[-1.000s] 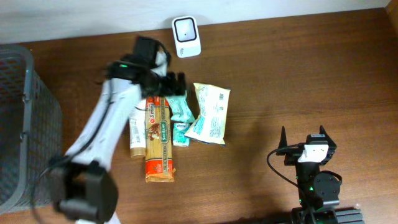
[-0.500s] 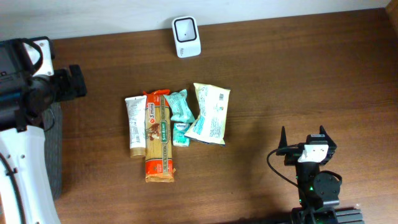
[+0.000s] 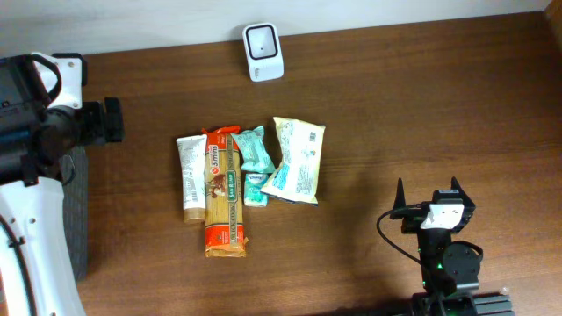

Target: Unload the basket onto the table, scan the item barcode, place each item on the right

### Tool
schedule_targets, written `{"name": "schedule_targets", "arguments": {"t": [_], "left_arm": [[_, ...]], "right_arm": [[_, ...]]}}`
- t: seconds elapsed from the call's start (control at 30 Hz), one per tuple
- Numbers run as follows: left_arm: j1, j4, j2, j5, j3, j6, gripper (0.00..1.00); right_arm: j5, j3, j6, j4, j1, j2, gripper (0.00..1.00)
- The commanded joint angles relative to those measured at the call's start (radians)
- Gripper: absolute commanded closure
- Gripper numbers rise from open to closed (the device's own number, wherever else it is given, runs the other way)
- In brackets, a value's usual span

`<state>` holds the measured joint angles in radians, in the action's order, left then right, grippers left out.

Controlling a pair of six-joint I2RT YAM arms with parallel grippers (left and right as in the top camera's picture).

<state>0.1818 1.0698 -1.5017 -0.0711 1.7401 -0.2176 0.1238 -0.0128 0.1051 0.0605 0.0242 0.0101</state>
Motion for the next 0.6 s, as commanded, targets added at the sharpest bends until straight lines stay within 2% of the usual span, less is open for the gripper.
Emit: {"name": "schedule_targets", "arguments": {"t": [0.0, 0.13, 0.3, 0.47, 0.57], "left_arm": [[0.003, 0.002, 0.011, -0.011, -0.004, -0.016, 0.01], [0.003, 0.002, 0.011, -0.011, -0.004, -0.016, 0.01], [0.003, 0.002, 0.011, -0.011, -0.004, -0.016, 0.01], [0.003, 0.002, 0.011, -0.011, -0.004, -0.016, 0.01], [0.003, 0.002, 0.011, -0.011, -0.004, -0.016, 0.01]], "right_arm": [[0.012, 0.007, -0.005, -0.011, -0.006, -0.007, 0.01], [0.023, 0.007, -0.005, -0.019, -0.005, -0.007, 0.02], [-0.309, -0.011, -0.005, -0.121, -0.005, -0.006, 0.01], [-0.431, -0.139, -0.005, -0.098, -0.004, 0.067, 0.01], [-0.488, -0.274, -0.004, -0.098, -0.005, 0.200, 0.02]]}}
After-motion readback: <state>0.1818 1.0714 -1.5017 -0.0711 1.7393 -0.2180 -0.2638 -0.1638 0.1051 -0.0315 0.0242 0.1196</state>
